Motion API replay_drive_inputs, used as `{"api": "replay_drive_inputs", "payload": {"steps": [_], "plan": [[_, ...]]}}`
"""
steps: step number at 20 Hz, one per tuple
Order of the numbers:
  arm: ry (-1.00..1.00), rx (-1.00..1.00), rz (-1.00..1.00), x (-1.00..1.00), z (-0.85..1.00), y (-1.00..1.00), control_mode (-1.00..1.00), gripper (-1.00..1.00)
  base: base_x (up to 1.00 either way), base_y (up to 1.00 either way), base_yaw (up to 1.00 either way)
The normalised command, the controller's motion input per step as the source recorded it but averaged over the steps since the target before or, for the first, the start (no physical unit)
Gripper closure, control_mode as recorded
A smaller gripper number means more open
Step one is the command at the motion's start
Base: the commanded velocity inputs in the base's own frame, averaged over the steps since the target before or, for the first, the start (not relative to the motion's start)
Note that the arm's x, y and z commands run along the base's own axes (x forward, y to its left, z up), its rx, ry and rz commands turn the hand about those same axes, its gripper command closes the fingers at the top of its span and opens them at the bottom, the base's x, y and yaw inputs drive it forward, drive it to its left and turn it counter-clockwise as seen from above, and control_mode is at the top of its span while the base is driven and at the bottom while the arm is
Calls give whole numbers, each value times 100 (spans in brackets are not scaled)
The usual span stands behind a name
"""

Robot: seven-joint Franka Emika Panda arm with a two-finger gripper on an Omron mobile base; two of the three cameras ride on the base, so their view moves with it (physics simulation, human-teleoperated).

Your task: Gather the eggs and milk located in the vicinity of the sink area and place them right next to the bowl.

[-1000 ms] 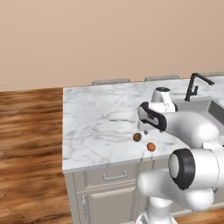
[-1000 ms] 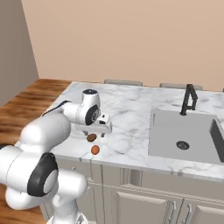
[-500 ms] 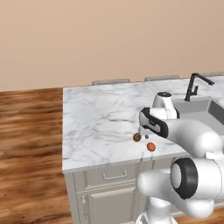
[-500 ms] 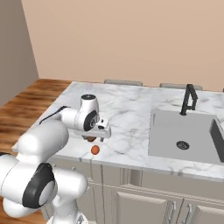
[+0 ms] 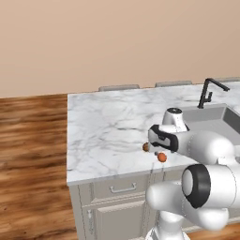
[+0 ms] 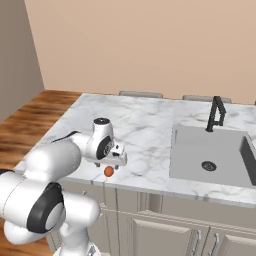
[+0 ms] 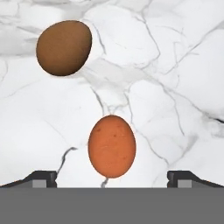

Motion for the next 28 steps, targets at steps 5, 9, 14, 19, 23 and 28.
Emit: {"api": "replay_drive_inputs", "payload": {"steps": [5, 9, 14, 19, 23, 28], "plan": [[0, 0, 0, 0, -35, 0, -100, -100, 0, 0, 0], [0, 0, 0, 11, -9, 0, -100, -100, 0, 0, 0], [0, 0, 0, 3, -4, 0, -100, -100, 0, 0, 0], [0, 2, 0, 2, -18, 0, -100, -100, 0, 0, 0], [0, 2, 0, 4, -14, 0, -100, -100, 0, 0, 0], [0, 0, 0, 0, -1, 0, -100, 100, 0, 0, 0]]}}
